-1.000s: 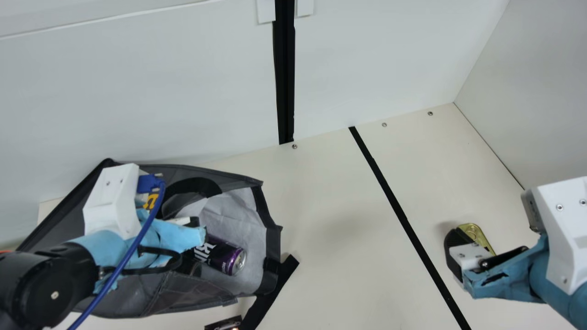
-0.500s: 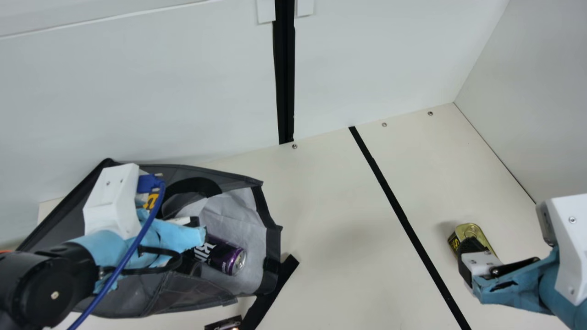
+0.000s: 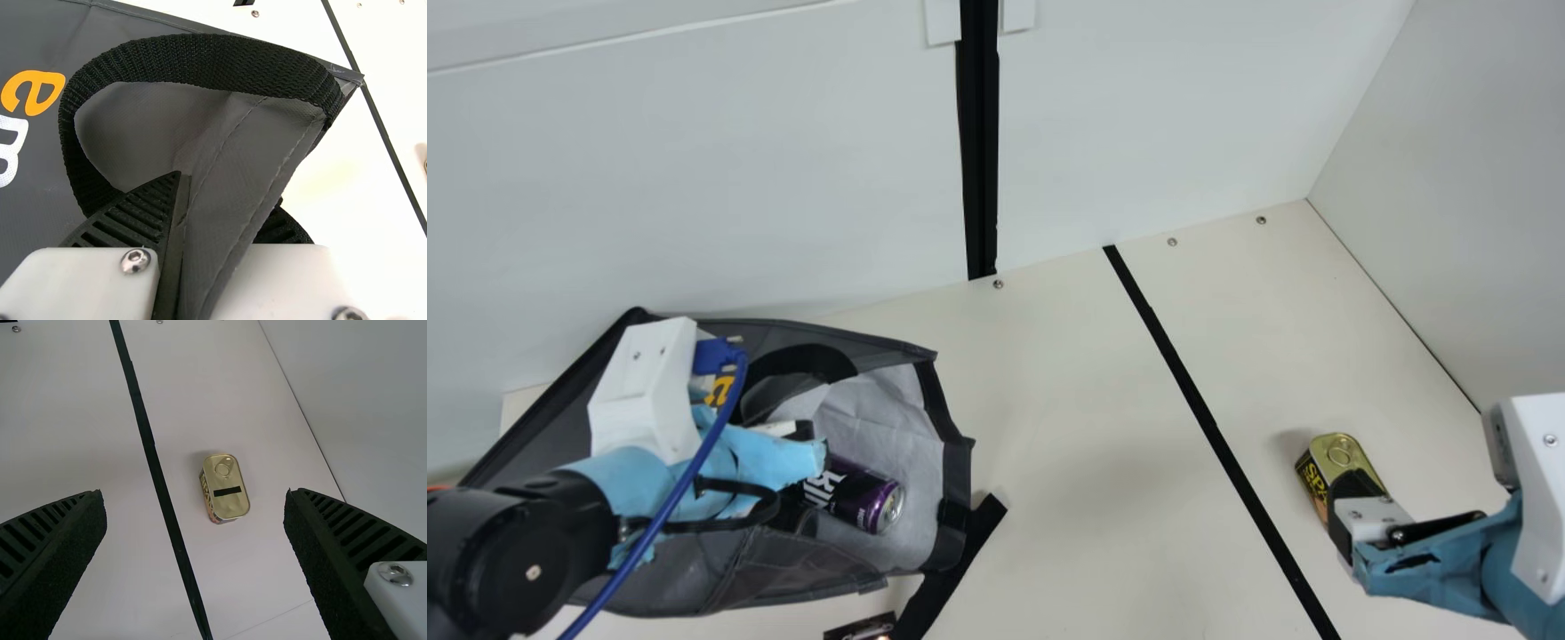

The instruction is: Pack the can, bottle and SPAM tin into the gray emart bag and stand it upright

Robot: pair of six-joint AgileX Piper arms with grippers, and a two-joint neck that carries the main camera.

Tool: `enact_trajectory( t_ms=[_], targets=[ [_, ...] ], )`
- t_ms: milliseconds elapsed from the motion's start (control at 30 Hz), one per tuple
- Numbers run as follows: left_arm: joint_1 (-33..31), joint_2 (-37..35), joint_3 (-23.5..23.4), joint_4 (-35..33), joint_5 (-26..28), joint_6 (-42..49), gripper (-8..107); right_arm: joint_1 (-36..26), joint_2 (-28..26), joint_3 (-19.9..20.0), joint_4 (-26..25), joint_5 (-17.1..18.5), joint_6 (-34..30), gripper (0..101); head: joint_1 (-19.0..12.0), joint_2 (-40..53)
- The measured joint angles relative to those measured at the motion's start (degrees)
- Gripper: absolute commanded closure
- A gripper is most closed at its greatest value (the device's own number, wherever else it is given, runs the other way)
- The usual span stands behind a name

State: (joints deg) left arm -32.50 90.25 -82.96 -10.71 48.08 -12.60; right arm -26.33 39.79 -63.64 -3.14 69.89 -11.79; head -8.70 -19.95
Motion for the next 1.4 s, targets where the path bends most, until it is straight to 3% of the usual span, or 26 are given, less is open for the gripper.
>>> enact_trajectory(
  t_ms=[467, 1400],
  targets=[
    [0.00, 0.00, 0.00, 0.00, 0.00, 0.00, 107, -0.88, 0.22, 0.84, -0.13, -0.01, -0.15, 6, 0.09, 0.09],
    [0.00, 0.00, 0.00, 0.00, 0.00, 0.00, 107, -4.93, 6.74, 3.23, 3.80, -0.06, -4.81, 6, 0.00, 0.09]
  ],
)
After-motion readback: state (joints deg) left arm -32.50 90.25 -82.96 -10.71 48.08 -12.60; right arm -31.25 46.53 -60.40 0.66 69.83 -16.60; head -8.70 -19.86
